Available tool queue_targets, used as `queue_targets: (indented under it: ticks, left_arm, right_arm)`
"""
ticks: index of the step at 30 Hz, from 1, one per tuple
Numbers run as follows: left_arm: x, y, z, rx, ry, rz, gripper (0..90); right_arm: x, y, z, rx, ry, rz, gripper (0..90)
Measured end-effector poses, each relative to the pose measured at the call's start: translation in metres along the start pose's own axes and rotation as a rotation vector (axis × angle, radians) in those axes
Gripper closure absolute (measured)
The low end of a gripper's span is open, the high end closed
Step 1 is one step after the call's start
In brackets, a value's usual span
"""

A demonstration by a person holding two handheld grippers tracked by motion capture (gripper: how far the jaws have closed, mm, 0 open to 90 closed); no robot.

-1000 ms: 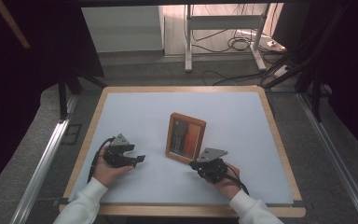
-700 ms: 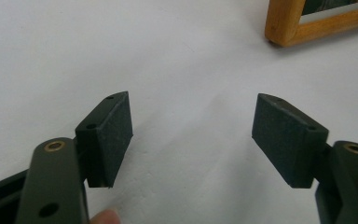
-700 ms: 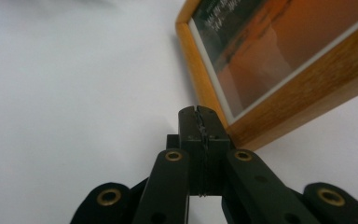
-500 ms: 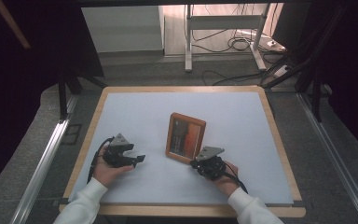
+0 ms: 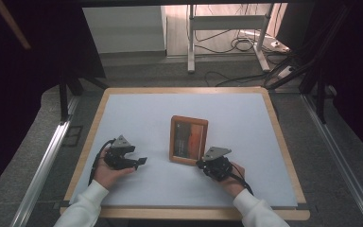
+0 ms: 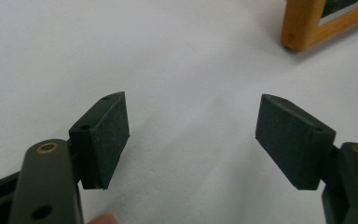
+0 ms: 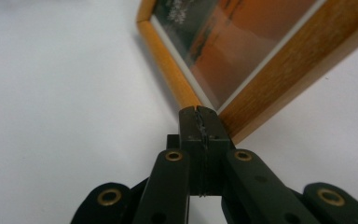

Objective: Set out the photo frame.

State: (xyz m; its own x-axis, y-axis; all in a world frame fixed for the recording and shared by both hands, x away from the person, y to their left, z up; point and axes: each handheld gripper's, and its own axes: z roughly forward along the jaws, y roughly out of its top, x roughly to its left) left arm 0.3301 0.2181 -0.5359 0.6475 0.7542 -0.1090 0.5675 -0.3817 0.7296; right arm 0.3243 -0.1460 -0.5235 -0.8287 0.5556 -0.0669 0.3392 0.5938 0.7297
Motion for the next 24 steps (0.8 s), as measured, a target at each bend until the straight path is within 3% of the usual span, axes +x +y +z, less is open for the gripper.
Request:
queue_targets:
  ticks: [24]
  left_arm:
    - [-0.0001,-0.0002,0.0010,0.006,-0.002,0.005,25.1]
  right_arm:
    - [-0.0027,-0.0017,-0.0006,-0.004,-0.022,0.013,90.0]
